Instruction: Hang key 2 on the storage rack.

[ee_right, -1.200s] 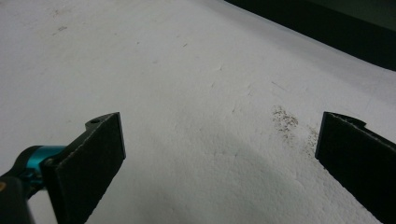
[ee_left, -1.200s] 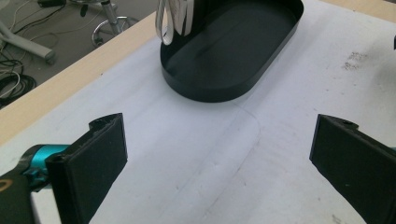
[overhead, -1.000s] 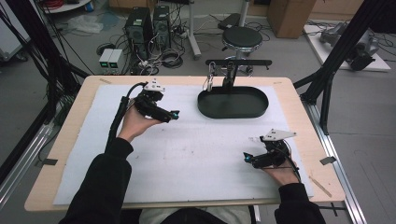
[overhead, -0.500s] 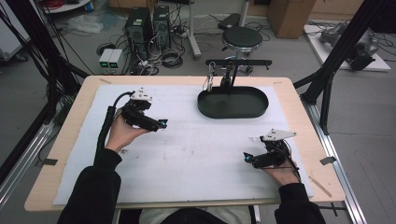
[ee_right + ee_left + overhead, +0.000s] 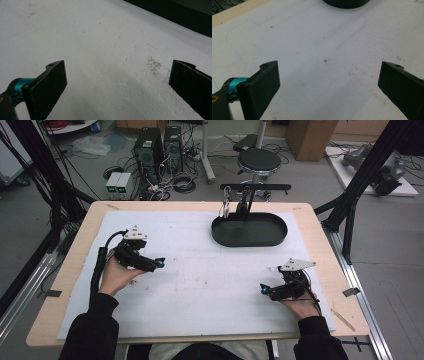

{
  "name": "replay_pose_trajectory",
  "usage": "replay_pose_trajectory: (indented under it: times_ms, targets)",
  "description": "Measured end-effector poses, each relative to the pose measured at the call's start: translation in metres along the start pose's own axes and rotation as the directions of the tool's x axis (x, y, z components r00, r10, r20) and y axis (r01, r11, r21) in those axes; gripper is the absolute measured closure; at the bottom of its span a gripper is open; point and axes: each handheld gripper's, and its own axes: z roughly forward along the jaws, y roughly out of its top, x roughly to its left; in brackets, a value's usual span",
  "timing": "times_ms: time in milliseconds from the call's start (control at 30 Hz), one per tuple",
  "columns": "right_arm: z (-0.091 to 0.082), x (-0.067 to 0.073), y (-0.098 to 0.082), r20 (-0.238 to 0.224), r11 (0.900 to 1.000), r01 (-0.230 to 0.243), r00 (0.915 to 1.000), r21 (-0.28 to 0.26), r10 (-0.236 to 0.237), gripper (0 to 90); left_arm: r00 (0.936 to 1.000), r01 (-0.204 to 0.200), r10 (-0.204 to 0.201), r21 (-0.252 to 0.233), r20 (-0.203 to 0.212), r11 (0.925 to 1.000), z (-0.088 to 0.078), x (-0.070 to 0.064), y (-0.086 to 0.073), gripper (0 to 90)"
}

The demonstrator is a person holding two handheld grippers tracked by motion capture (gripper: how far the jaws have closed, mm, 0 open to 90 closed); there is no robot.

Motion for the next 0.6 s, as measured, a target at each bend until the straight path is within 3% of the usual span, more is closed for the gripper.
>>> replay_pose_trajectory:
  times_ms: [100,300,600]
  targets:
    - [0.000,0.000,0.000,-0.005,1.000,0.001,1.0000,0.001,-0.001,0.8,0.9999,-0.006,0.006,0.018,-0.011,0.9998,-0.004,0.001,-0.009,4.5]
    - [0.001,0.001,0.000,-0.007,1.000,0.004,1.0000,0.005,-0.004,0.8,0.9996,0.007,-0.007,-0.017,-0.028,0.9998,-0.013,0.000,-0.026,4.5]
    - [0.002,0.002,0.000,-0.009,1.000,0.004,0.9999,0.010,-0.004,0.8,0.9970,0.059,-0.061,-0.042,-0.047,0.9973,-0.027,0.003,-0.064,4.5]
